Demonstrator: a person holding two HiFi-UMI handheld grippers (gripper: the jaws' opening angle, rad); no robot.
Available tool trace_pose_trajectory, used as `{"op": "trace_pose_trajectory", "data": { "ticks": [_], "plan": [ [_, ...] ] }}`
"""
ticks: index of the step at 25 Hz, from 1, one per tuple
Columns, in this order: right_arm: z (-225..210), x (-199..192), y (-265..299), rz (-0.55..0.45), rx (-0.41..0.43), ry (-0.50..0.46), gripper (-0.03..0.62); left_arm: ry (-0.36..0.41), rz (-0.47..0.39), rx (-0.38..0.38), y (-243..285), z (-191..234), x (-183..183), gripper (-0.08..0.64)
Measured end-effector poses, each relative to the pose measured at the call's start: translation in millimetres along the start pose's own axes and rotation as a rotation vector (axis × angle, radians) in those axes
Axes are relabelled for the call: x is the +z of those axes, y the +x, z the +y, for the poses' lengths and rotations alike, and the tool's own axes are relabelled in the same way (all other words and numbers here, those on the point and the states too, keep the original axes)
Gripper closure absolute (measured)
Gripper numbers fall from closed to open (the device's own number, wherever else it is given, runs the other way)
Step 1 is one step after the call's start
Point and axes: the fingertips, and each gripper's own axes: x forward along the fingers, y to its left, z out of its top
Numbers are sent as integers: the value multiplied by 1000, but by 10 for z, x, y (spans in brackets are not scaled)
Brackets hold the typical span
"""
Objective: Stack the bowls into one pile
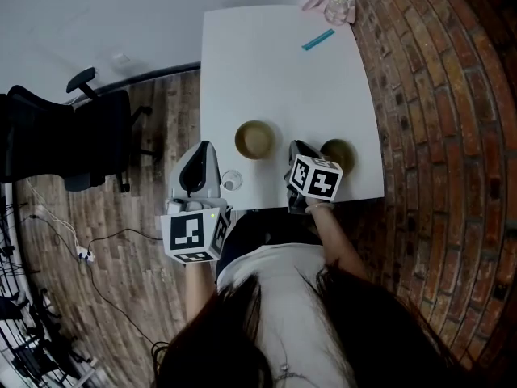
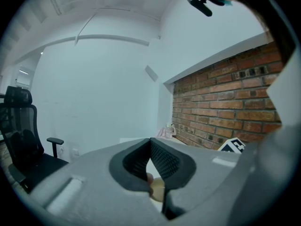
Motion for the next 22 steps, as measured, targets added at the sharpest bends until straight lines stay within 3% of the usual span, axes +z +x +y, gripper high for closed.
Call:
{"op": "trace_pose_trajectory", "data": {
  "ticks": [22],
  "plan": [
    [269,-225,439,144,76,-16,512,-15,49,78,16,330,-124,560]
  ]
}}
